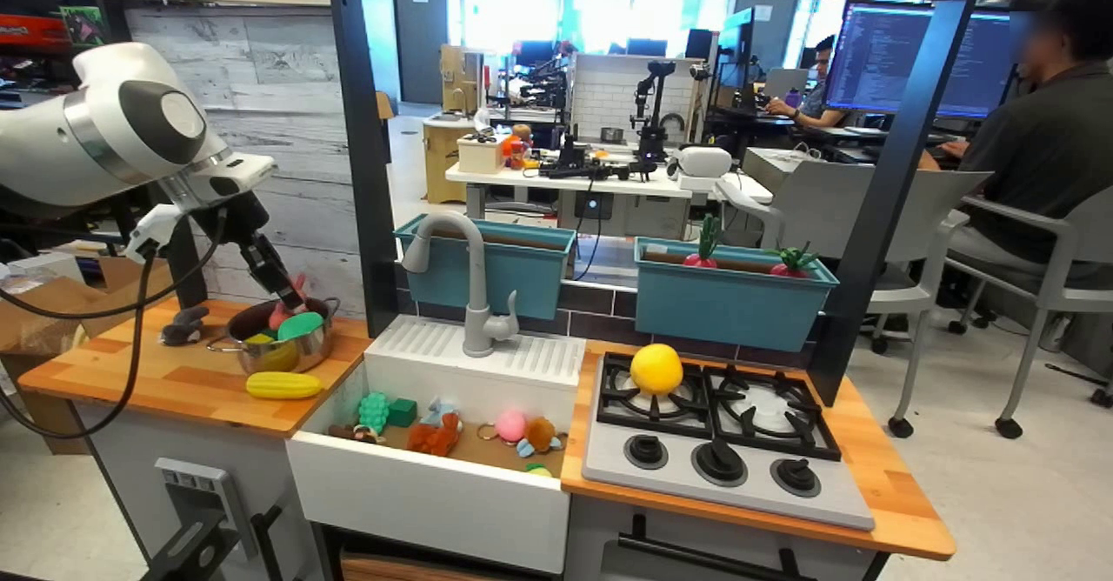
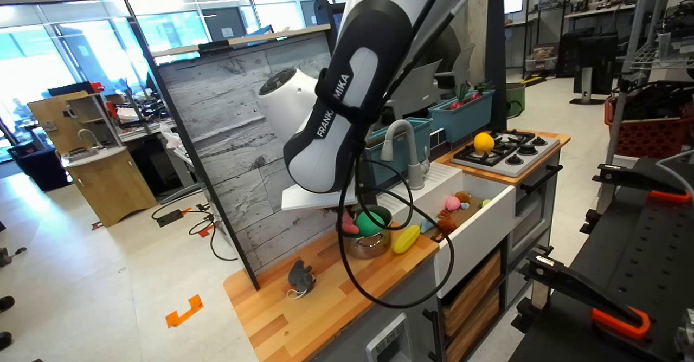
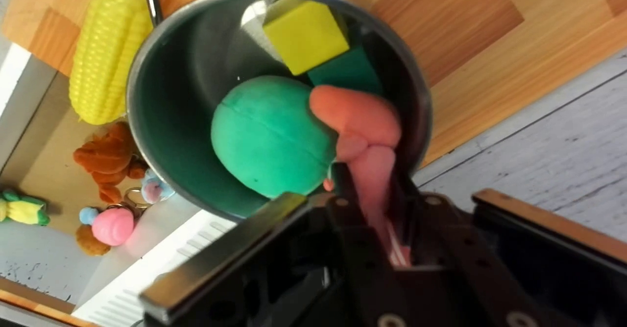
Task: Pick the pink object in the pot and put it on the counter
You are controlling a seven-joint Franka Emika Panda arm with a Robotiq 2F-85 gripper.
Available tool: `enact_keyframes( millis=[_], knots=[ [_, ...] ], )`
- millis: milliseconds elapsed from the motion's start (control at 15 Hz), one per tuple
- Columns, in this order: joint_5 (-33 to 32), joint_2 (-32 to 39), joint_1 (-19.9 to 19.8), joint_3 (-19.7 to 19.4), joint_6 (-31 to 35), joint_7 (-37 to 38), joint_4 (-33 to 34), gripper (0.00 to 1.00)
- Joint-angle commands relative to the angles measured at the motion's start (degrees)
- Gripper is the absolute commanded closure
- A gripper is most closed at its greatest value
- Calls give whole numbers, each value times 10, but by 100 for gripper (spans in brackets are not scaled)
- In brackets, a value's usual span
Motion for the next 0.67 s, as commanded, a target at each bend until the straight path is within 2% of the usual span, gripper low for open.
enact_keyframes(
  millis=[0,333,600],
  knots=[
    [-10,-13,-4,9,-5,1,-7,100],
    [14,-104,-24,58,21,-93,-104,97],
    [26,-177,-57,113,35,-169,-169,97]
  ],
)
